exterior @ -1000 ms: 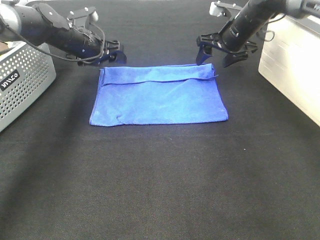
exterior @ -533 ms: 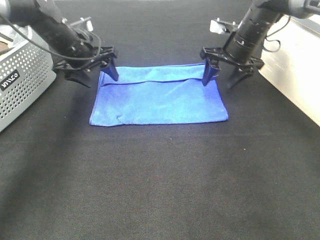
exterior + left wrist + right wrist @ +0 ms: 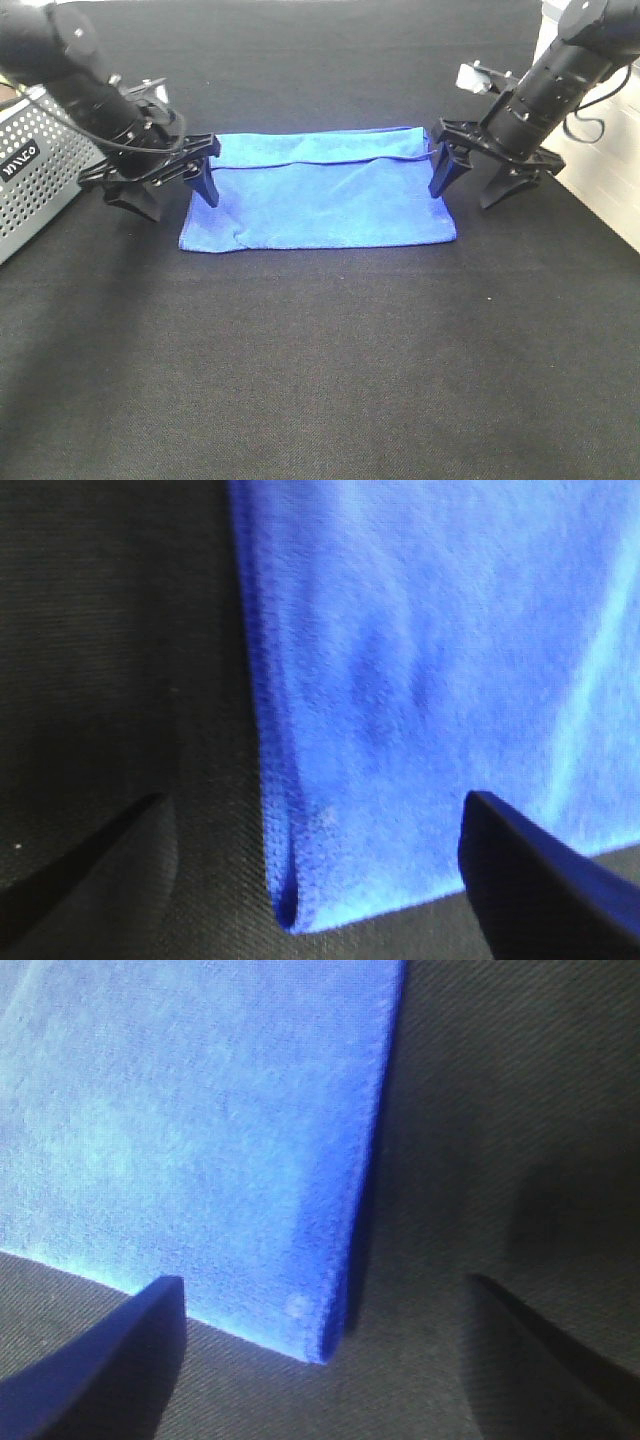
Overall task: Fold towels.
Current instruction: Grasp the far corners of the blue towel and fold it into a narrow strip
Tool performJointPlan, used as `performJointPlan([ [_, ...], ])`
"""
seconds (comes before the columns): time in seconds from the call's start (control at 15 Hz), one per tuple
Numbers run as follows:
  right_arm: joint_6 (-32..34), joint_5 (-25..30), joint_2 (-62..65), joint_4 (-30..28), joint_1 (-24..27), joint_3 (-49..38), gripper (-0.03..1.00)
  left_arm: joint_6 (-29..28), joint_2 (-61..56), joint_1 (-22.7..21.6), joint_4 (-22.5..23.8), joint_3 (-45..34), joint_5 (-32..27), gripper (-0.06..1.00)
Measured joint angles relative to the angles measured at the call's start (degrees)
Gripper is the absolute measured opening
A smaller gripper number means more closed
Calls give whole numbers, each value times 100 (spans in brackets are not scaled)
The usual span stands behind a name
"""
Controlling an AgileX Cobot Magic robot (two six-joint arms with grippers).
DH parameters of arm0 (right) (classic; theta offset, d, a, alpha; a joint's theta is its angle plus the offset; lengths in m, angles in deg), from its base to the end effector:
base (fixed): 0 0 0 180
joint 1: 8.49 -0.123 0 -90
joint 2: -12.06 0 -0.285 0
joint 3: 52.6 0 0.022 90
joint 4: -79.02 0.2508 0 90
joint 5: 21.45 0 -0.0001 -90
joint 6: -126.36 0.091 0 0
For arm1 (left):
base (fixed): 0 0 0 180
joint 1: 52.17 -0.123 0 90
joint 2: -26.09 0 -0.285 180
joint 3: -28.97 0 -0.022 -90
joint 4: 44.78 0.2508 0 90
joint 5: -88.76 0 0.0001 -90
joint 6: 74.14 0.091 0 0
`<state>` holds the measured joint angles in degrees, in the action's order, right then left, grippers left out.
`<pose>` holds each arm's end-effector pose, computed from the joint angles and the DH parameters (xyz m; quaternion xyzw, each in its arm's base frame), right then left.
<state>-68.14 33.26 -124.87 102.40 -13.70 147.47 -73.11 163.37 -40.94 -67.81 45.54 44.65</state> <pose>0.4533 0.0710 0.1393 -0.0641 0.9801 0.1671 0.0858 0.4489 -0.1144 0.1237 -0.0193 0.9789 -0.1675 0.1150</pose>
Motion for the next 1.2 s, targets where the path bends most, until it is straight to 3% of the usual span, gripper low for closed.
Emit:
performJointPlan([
  [0.07,-46,-17,0,17,0,0,70,-6,-52,0,-74,-246,321,74],
  [0.33,-281,-132,-292,246,-17,0,70,-6,86,17,-241,-315,521,74],
  [0.6,-779,-126,-550,1295,-29,0,70,46,235,103,-521,-286,590,74],
  [0.73,-802,-155,-579,1318,-92,0,61,63,258,212,-521,-281,693,64],
  [0.8,-802,-155,-579,1318,-92,0,61,63,258,212,-521,-281,693,64],
  [0.93,-699,-246,-630,1318,-138,0,41,63,315,275,-556,-275,693,34],
  [1.07,-418,-241,-670,1261,-97,0,10,63,332,275,-550,-275,596,5],
  [1.13,-338,-189,-670,1249,-29,0,1,63,332,275,-527,-275,539,2],
  [1.2,-286,-80,-670,1249,29,0,0,63,332,275,-533,-275,447,1],
])
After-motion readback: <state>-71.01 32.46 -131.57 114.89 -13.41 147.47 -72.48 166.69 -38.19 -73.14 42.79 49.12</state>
